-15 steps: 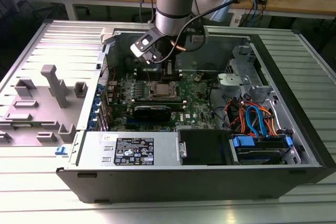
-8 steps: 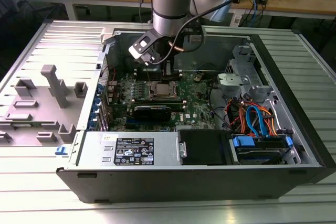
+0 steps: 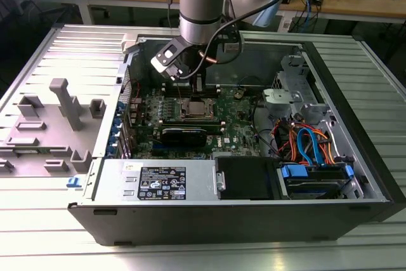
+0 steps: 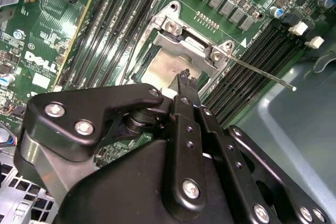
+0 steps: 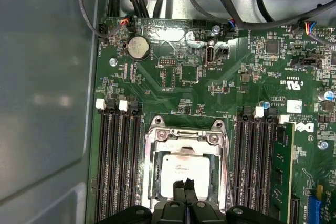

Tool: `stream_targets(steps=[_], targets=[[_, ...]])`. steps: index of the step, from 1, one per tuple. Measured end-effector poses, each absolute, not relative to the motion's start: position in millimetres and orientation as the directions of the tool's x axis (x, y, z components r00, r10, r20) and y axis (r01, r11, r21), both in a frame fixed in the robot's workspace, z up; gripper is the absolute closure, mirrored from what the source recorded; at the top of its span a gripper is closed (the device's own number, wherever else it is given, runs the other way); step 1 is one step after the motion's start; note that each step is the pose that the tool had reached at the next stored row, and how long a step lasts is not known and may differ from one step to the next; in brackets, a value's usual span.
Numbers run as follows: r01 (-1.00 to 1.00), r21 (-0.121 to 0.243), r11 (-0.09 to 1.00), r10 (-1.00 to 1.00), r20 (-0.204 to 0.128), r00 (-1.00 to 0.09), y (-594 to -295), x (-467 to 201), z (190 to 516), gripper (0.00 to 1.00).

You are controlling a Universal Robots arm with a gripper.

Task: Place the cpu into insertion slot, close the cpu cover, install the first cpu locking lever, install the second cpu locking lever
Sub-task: 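Close the cpu cover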

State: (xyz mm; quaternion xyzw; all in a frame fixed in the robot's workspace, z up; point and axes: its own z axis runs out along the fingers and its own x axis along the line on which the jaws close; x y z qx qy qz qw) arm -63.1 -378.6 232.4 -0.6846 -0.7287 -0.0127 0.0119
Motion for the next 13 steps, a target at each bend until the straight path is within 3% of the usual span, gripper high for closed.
stream_targets(steps=[13], targets=[[0.998,0.003,0.063,0.997,0.035,-0.063,-378.6,-73.0,224.4,0.89]])
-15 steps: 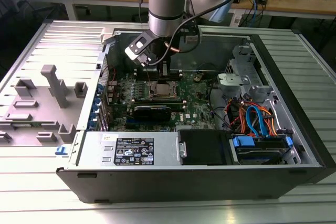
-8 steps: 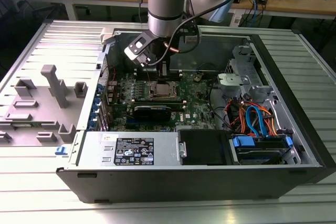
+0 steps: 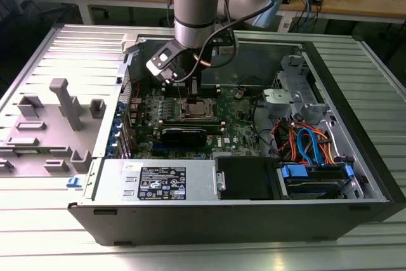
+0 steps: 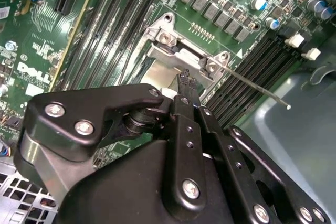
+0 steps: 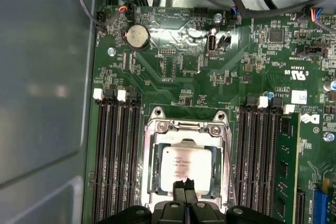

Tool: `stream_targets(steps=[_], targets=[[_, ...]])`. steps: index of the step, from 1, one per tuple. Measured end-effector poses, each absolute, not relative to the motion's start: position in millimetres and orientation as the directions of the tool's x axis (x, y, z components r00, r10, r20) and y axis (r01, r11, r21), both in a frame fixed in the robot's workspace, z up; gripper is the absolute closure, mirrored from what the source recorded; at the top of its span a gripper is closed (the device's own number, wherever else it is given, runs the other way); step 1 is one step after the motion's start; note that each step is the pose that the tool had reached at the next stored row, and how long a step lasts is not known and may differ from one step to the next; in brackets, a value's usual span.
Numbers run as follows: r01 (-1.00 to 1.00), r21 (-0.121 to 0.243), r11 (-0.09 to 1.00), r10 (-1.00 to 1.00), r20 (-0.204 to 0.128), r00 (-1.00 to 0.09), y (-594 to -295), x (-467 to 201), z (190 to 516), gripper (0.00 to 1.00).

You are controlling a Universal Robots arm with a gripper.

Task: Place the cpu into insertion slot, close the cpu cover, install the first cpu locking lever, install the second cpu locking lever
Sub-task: 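Close the cpu cover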

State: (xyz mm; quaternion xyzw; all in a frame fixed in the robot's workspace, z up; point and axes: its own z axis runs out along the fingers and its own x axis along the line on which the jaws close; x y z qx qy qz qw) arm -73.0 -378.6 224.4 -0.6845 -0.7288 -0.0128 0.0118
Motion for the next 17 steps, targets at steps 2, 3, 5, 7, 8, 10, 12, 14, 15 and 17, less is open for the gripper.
stream_targets(steps=[2,3,5,7,8,10,12,14,15,17], targets=[[0.998,0.003,0.063,0.997,0.035,-0.063,-379,-75,223,0.89],[0.998,0.003,0.063,0.997,0.035,-0.063,-379,-76,222,0.89],[0.998,0.003,0.063,0.997,0.035,-0.063,-379,-77,219,0.89],[0.998,0.003,0.063,0.997,0.035,-0.063,-379,-77,217,0.89],[0.998,0.003,0.062,0.997,0.035,-0.063,-379,-78,215,0.89],[0.998,0.003,0.063,0.997,0.035,-0.063,-379,-79,214,0.89],[0.998,0.003,0.063,0.997,0.035,-0.063,-379,-79,212,0.89],[0.998,0.002,0.063,0.997,0.035,-0.063,-379,-79,211,0.89],[0.998,0.003,0.063,0.997,0.035,-0.063,-379,-79,210,0.89],[0.998,0.003,0.063,0.997,0.035,-0.063,-379,-79,209,0.89]])
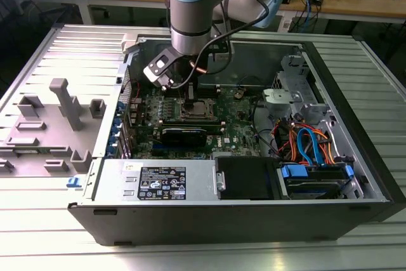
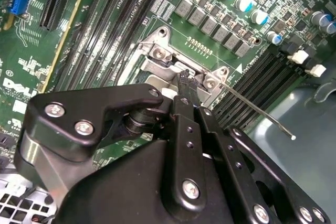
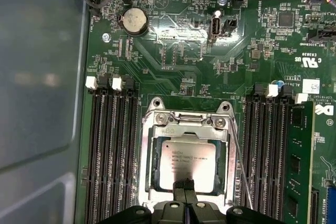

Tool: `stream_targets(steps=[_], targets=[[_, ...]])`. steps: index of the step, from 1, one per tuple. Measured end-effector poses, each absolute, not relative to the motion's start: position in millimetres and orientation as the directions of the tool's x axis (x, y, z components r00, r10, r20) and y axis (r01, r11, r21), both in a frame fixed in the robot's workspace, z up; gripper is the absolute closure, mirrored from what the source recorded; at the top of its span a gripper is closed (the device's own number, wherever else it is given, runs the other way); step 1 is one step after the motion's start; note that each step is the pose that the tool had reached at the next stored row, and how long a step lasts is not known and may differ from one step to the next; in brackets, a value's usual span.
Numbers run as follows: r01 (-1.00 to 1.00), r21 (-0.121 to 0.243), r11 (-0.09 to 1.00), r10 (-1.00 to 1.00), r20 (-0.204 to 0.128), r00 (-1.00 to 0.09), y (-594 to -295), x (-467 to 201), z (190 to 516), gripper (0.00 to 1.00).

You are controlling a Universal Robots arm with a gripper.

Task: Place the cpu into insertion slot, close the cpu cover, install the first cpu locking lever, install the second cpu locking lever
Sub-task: 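Close the cpu cover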

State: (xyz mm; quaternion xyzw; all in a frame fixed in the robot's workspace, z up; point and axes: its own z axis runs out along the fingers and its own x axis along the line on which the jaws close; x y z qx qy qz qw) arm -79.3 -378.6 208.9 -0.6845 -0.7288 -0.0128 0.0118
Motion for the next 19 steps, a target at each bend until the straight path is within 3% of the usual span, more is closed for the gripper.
stream_targets(steps=[19], targets=[[0.998,0.002,0.063,0.998,0.03,-0.063,-379,-63,210,0.89]])
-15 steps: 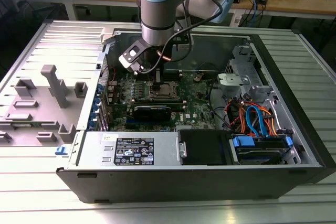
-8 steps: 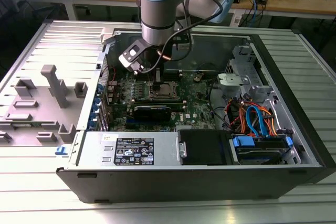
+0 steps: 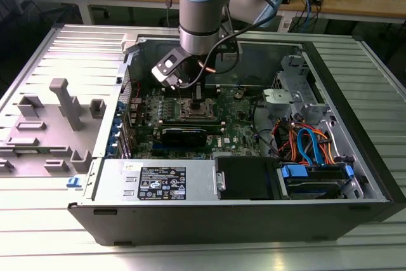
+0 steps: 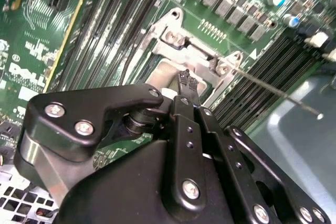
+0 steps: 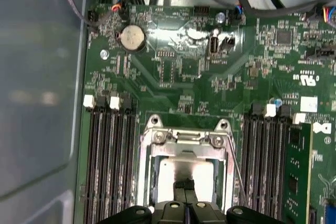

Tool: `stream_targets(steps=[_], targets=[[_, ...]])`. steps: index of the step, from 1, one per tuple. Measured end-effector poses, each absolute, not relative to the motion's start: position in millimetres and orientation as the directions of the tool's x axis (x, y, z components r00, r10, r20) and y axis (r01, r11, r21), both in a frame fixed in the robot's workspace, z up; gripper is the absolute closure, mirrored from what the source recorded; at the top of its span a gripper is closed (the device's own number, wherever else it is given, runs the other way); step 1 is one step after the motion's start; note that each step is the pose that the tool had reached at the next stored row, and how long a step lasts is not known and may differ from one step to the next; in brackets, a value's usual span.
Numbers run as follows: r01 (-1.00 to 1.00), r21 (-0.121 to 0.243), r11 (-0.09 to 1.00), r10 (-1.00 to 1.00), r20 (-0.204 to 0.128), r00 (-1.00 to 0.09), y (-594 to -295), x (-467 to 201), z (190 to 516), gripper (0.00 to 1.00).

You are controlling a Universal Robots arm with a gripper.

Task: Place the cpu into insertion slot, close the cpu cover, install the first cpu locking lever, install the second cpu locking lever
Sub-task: 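Close the cpu cover, then install the first cpu locking lever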

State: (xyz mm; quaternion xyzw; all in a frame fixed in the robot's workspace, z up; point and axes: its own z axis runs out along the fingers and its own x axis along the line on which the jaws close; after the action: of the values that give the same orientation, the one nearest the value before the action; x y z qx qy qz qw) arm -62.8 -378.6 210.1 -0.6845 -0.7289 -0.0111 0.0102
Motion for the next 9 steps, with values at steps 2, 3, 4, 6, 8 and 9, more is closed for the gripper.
stream_targets(steps=[2,3,4,6,8,9], targets=[[0.998,0.002,0.063,0.998,0.029,-0.063,-378.6,-61.8,210.0,0.89],[0.998,0.002,0.062,0.998,0.029,-0.062,-378.6,-61.7,210.1,0.89],[0.998,0.002,0.062,0.998,0.029,-0.063,-379.1,-61.7,210.1,0.89],[0.998,0.002,0.062,0.998,0.029,-0.062,-379.6,-61.7,210.0,0.89],[0.998,0.002,0.063,0.998,0.029,-0.063,-380.3,-61.7,210.0,0.89],[0.998,0.002,0.063,0.998,0.029,-0.063,-380.7,-61.7,210.1,0.89]])
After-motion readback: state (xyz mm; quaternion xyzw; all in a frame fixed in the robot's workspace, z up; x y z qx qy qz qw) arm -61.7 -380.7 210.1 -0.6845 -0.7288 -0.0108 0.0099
